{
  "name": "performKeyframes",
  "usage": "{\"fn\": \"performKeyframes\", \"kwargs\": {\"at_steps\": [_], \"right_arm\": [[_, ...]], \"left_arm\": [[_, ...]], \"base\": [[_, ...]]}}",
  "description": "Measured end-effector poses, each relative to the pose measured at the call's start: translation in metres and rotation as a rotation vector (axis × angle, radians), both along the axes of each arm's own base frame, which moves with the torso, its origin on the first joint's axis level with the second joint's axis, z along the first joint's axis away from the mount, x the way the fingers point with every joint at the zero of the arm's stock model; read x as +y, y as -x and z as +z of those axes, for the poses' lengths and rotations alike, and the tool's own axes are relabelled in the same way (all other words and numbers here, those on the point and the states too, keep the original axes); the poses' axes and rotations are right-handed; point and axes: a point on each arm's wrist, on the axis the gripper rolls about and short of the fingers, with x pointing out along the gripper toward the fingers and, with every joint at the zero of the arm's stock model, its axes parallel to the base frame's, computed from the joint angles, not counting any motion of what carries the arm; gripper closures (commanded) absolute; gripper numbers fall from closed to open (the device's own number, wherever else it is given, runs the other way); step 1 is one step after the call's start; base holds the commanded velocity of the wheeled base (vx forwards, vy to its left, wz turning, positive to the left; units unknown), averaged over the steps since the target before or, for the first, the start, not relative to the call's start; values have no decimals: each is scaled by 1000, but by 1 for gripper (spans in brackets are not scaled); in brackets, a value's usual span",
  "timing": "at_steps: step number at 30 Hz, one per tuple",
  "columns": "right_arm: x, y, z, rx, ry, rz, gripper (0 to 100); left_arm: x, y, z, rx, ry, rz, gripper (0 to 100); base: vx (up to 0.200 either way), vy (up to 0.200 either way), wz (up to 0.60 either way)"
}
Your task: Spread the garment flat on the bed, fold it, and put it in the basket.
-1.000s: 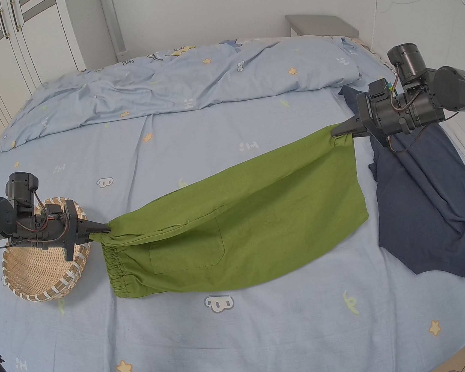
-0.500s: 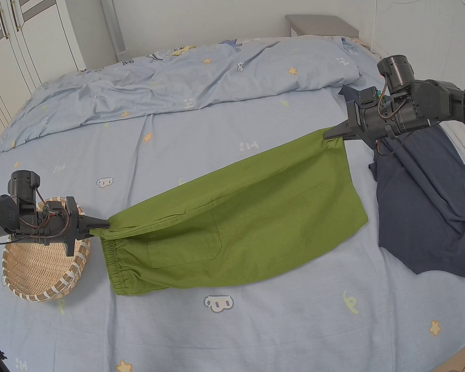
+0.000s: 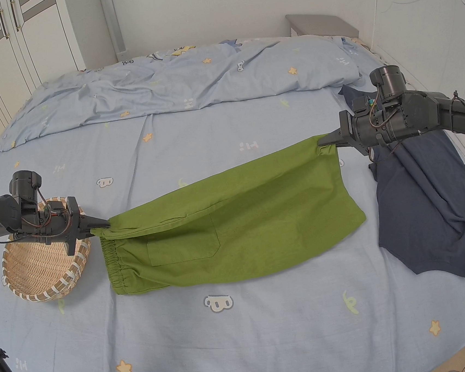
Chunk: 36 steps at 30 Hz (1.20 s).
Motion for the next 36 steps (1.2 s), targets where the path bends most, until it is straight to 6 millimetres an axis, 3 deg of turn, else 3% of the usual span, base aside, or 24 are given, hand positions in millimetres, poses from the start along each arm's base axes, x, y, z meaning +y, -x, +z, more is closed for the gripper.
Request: {"fn": "performKeyframes", "kwargs": {"at_steps": [6,7,8,22,36], "right_arm": [[3,-6,-10,15,-2,1,100],[4,-6,-11,18,-1,2,100],[5,-6,-12,20,-2,5,0],[14,-8,-23,51,3,23,0],[14,-8,-21,57,-4,17,0]], "left_arm": [[1,-2,-4,10,-11,11,100],[1,-2,-4,10,-11,11,0],[1,-2,-5,11,-11,11,0],[-10,-2,-3,-7,-19,-34,0],[-32,1,24,-26,41,-35,0]], "base": [[0,0,0],[0,0,0],[0,0,0],[0,0,0],[0,0,0]]}}
